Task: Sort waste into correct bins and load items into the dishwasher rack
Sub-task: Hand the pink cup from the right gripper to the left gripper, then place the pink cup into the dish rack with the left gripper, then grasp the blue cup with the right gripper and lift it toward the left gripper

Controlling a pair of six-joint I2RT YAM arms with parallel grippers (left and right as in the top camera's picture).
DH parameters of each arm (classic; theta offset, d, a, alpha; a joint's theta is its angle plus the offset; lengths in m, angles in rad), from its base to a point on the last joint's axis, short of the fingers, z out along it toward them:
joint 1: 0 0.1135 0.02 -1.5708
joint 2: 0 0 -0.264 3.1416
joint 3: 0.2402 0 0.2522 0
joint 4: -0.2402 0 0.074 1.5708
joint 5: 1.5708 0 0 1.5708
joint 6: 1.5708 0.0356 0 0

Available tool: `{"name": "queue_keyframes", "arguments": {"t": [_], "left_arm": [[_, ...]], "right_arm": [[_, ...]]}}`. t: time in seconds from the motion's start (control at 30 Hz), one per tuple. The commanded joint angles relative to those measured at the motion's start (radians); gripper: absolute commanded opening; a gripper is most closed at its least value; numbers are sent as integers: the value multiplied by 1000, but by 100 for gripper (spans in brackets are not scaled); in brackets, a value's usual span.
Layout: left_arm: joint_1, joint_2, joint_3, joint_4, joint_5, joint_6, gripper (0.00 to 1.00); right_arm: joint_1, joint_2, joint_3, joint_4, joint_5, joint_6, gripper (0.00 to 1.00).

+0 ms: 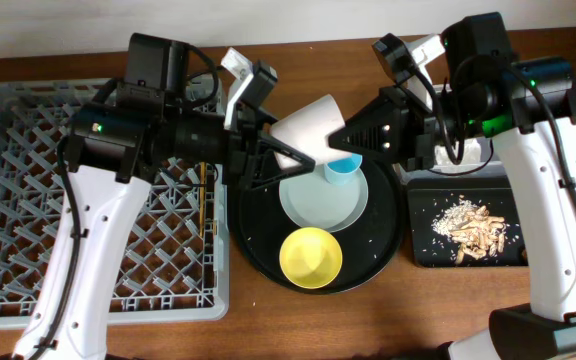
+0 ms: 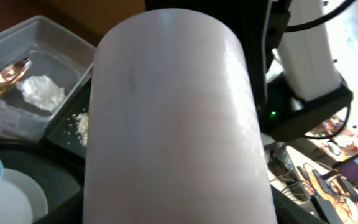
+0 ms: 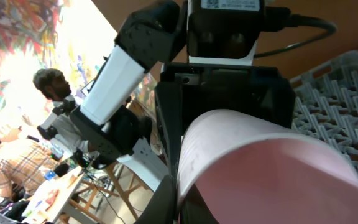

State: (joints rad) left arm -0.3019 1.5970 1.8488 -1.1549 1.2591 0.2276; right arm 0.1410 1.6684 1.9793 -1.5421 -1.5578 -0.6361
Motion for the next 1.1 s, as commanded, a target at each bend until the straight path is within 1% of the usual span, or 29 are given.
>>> {"name": "queue_keyframes", "arguments": {"t": [0.0,0.03,0.07,0.13,0.23,0.27,0.3,0.37,0.4,0.43,0.47,0.5,0.57,0.67,0.77,0.83,0.97,1.07], "left_arm": [[-6,-8,3,-1,-114,-35,58],[2,-8,3,-1,-153,-66,57],[17,-8,3,-2,-199,-97,55],[53,-8,3,-11,-260,-134,52],[177,-10,3,-95,-387,-173,52],[212,-10,3,-118,-448,-186,52],[248,-10,3,-138,-547,-215,52],[317,-10,3,-156,-771,-296,53],[341,-10,3,-155,-826,-320,53],[361,-10,5,-154,-874,-341,53],[388,-8,6,-140,-949,-375,52],[395,2,6,-128,-1024,-402,52],[395,28,6,-121,-1067,-410,52],[395,133,28,-123,-1074,-410,52],[394,301,166,-176,-1072,-394,52],[387,361,182,-148,-1073,-382,52],[350,446,182,-87,-1075,-357,52],[345,483,182,-64,-1109,-358,52]], "right_arm": [[3,0,5,6,22,-10,6],[3,0,5,6,32,-10,11],[0,0,5,8,46,-11,13],[-23,0,5,10,50,-10,24],[-109,0,5,10,59,18,52],[-125,0,5,10,84,36,56],[-137,0,5,9,148,72,60],[-128,0,5,6,340,147,75],[-115,1,5,5,427,167,89],[-100,3,5,5,513,195,99],[-67,8,5,2,629,239,99],[-37,16,5,-2,694,259,99],[10,26,5,-10,760,260,99],[90,46,4,-9,819,260,99],[176,68,-15,-19,858,260,99],[222,84,-45,-3,911,260,99],[245,99,-143,60,931,261,99],[244,99,-172,78,932,261,99]]}}
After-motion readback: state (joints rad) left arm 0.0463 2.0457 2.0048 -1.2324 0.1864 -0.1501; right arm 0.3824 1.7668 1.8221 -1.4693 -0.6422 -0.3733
